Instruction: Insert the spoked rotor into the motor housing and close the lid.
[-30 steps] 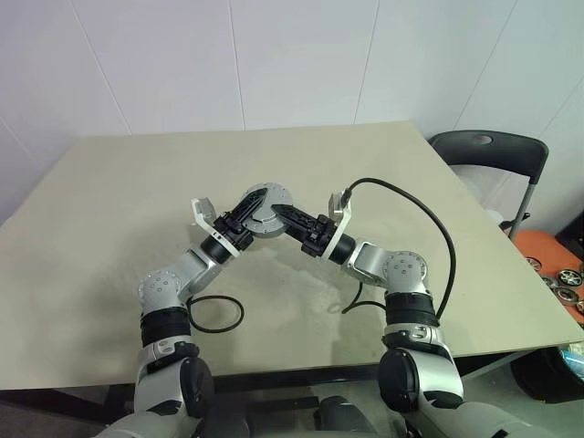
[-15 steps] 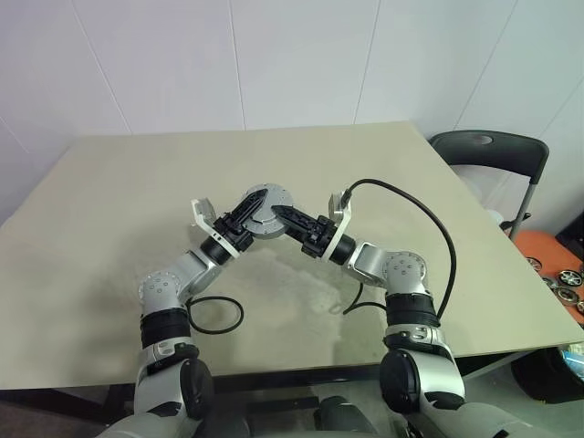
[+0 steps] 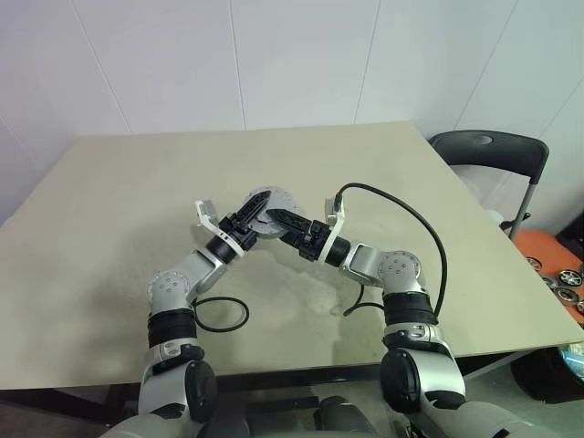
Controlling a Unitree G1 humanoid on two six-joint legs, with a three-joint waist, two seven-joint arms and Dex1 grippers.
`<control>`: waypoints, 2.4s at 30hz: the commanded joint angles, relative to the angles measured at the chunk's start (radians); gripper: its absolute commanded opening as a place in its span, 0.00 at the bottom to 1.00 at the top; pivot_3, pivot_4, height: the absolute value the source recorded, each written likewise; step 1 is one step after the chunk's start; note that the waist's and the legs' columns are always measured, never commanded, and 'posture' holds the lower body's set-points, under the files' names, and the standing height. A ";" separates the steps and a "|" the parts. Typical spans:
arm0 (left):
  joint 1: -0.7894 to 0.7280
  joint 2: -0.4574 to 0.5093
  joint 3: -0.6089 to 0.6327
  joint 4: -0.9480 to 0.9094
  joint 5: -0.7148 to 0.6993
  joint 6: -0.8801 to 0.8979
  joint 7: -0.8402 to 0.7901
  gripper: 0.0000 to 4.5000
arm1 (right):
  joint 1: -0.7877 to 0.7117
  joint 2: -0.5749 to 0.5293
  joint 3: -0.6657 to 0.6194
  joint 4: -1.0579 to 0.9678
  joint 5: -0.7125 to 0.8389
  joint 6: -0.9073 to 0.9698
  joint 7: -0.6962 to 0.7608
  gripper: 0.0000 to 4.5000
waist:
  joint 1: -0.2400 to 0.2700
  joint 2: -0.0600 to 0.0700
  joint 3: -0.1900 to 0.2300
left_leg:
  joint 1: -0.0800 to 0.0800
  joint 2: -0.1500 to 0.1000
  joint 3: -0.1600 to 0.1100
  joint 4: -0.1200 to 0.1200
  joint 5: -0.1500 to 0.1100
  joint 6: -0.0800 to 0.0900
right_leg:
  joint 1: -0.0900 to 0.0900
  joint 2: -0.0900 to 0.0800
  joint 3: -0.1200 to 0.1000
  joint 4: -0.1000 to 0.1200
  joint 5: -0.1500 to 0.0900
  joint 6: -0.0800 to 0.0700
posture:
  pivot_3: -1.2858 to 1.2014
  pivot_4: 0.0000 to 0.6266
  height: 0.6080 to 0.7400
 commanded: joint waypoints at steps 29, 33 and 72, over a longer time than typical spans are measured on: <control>-0.080 0.132 0.151 0.316 0.320 -0.717 0.330 0.50 | 0.019 -0.031 0.046 -0.112 0.029 -0.003 0.096 1.00 | 0.004 -0.004 0.002 | 0.000 0.000 -0.001 0.000 0.000 0.000 | 0.000 0.000 0.000 0.000 0.000 0.000 | 0.52 0.00 1.00; -0.022 0.084 0.149 0.187 0.312 -0.678 0.440 0.67 | 0.019 -0.029 0.050 -0.113 0.029 -0.004 0.097 1.00 | 0.001 -0.004 0.001 | 0.001 0.000 -0.001 0.001 0.000 0.000 | 0.001 0.000 0.000 0.001 0.000 0.000 | 0.52 0.00 1.00; 0.227 0.450 -0.491 -0.360 0.721 -0.743 -0.173 1.00 | 0.069 -0.368 0.328 -0.343 -0.422 -0.491 0.171 1.00 | 0.002 0.000 0.000 | 0.000 -0.001 -0.002 -0.006 0.007 -0.013 | 0.001 0.000 0.000 -0.006 0.001 -0.002 | 0.52 0.00 1.00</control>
